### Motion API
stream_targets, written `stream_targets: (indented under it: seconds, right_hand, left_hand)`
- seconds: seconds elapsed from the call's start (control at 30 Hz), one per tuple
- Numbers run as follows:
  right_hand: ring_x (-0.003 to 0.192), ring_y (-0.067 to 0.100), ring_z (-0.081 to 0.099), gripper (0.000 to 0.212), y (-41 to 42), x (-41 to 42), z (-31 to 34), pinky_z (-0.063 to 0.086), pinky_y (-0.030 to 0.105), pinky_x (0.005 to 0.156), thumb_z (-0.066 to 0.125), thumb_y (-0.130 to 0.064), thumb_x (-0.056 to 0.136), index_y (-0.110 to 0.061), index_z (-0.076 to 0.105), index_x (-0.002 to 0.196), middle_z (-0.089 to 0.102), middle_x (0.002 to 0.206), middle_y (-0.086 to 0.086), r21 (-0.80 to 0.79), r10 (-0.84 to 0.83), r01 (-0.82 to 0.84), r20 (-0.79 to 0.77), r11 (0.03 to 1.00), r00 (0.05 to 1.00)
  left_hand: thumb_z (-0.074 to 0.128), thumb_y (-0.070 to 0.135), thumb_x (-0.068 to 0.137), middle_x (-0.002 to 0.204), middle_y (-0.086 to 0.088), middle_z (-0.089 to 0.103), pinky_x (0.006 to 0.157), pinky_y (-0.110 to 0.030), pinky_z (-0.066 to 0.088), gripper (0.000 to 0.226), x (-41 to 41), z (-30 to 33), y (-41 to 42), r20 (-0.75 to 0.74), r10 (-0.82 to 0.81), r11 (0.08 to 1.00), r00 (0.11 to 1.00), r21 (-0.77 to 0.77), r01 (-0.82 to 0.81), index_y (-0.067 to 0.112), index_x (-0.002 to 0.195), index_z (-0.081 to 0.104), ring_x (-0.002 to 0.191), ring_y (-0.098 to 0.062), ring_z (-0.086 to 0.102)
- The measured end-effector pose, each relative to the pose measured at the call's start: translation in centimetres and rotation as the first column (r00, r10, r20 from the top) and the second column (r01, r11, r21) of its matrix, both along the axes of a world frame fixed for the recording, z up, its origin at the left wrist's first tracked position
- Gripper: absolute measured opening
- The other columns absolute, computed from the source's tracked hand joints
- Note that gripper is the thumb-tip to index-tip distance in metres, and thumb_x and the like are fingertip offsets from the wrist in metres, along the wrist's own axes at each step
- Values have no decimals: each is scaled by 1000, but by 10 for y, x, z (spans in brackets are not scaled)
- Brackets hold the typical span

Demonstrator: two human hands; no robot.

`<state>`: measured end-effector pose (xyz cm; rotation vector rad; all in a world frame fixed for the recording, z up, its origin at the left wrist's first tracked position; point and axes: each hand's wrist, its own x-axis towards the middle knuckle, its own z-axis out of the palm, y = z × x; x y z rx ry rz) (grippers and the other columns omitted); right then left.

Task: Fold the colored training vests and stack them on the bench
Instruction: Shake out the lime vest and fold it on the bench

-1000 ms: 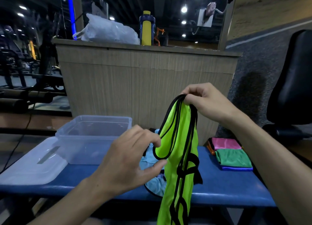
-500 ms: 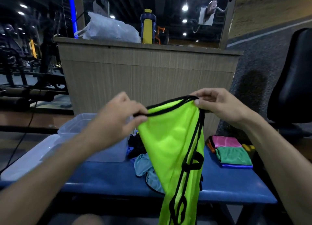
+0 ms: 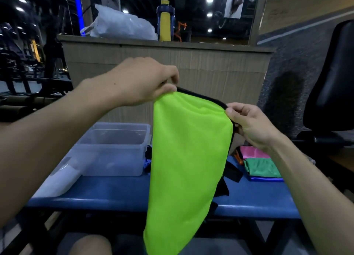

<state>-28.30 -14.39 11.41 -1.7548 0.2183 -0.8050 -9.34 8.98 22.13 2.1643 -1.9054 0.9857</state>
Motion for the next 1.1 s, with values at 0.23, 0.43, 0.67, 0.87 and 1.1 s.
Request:
stream_targets:
  seconds: [0.23, 0.43, 0.67, 0.87, 1.1]
  right_hand:
    - [79, -1, 63, 18, 10, 3, 20, 53, 19, 75, 54, -14, 105, -22, 70, 102, 72, 82, -18, -491, -132, 105, -20, 865, 991]
    - [68, 6, 59, 29, 12, 6, 12, 51, 25, 67, 45, -19, 109, -18, 66, 89, 65, 74, -10, -272, -49, 35, -45, 962, 998]
    - [64, 8, 56, 29, 17, 2, -7, 51, 23, 63, 41, -18, 109, -15, 58, 85, 61, 75, -3, 159, 90, -90, 7, 983, 996]
    - [66, 10, 54, 25, -17, -33, -68, 46, 22, 58, 58, -26, 100, -11, 65, 82, 61, 75, 0, 270, 167, -127, -129, 954, 977]
    - [57, 10, 48, 55, -73, -94, -22, 39, 17, 48, 80, -44, 81, 4, 55, 91, 51, 72, 6, 81, 23, 0, -278, 997, 960]
  left_hand:
    - [39, 34, 106, 104, -5, 65, 64, -37, 40, 22, 6, -18, -8, 248, 231, 959, 941, 103, -263, 21, 98, 55, 101, -33, 60]
    - [30, 38, 106, 105, -11, 46, 69, -42, 39, 36, 7, -16, -6, 47, -47, 985, 998, -164, 54, 11, 99, 54, 99, -30, 43]
    - [47, 32, 106, 99, 8, 68, 74, -28, 43, 28, -18, -5, -16, -297, -312, 932, 902, -279, 231, 16, 109, 71, 91, -10, 61]
    - [58, 26, 102, 83, 16, 66, 68, -24, 47, 17, -51, -46, -53, -593, -409, 904, 694, -158, 398, 20, 107, 72, 75, 0, 57]
    - [57, 10, 103, 76, -11, 41, 49, -29, 55, 16, -71, -93, -91, -858, -489, 818, 157, -389, 424, 2, 116, 59, 61, -17, 48]
